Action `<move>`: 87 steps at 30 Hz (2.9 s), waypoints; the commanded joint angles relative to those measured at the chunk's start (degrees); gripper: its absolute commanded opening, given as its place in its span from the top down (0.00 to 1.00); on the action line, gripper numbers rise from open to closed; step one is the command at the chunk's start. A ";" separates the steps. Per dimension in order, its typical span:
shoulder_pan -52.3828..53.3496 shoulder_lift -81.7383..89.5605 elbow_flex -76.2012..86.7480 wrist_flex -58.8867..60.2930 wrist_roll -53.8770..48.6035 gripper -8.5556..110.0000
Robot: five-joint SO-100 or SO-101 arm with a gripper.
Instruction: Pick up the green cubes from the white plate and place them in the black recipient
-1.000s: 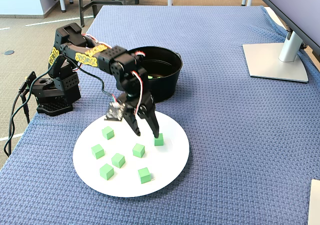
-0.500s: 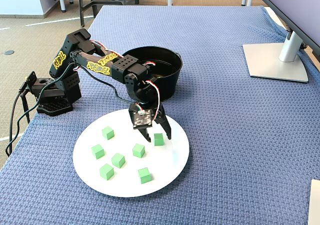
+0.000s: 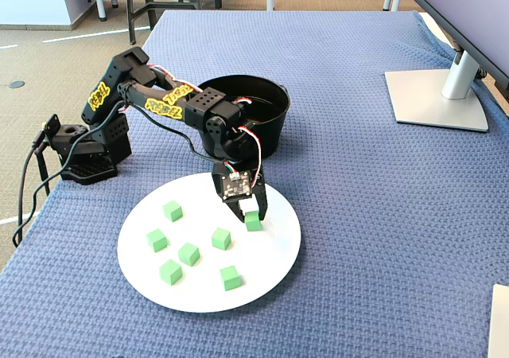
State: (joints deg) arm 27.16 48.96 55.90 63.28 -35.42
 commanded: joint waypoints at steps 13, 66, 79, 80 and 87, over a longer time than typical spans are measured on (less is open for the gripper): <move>-3.69 44.30 14.50 7.21 20.65 0.93; 13.45 13.80 2.72 12.04 20.39 0.77; 12.57 2.64 -6.59 12.66 17.84 0.80; 12.39 2.11 -7.03 12.57 17.67 0.80; 11.78 -1.23 -10.02 12.04 17.14 0.81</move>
State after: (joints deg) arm 40.25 47.11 49.92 75.94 -17.14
